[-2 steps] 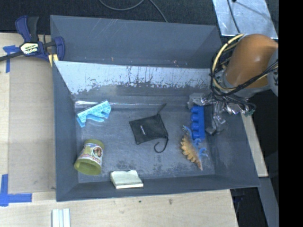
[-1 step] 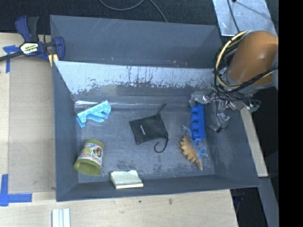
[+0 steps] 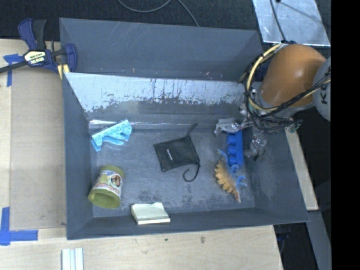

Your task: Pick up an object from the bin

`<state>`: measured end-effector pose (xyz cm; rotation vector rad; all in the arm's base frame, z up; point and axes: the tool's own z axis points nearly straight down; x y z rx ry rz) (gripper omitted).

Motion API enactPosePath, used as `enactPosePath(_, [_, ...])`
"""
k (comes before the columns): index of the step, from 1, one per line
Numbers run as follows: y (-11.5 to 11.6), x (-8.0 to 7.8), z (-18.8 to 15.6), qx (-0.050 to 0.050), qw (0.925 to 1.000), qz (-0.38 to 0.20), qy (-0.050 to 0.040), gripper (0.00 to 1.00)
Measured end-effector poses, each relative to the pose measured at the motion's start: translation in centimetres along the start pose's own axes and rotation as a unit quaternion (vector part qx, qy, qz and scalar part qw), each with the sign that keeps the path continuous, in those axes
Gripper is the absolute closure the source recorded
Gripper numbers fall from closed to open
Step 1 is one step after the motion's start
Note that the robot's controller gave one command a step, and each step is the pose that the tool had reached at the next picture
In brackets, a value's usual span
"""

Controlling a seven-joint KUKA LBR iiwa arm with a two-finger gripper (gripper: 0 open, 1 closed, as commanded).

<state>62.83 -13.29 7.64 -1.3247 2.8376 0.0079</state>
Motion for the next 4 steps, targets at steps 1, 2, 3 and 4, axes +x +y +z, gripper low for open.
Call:
enactPosePath(1, [-0.5,0.7,0.6,0.003,0.9995,0.03,-0.0015,1.0])
enactPosePath(2, [-0.5,0.7,0.6,0.003,0.9995,0.03,-0.0015,1.0])
enactPosePath(3, [-0.4,0.7,0.4,0.003,0.9995,0.03,-0.0018,1.0])
enactPosePath(4, [-0.4,0.7,-0.7,0.004,0.9995,0.03,-0.0024,1.0])
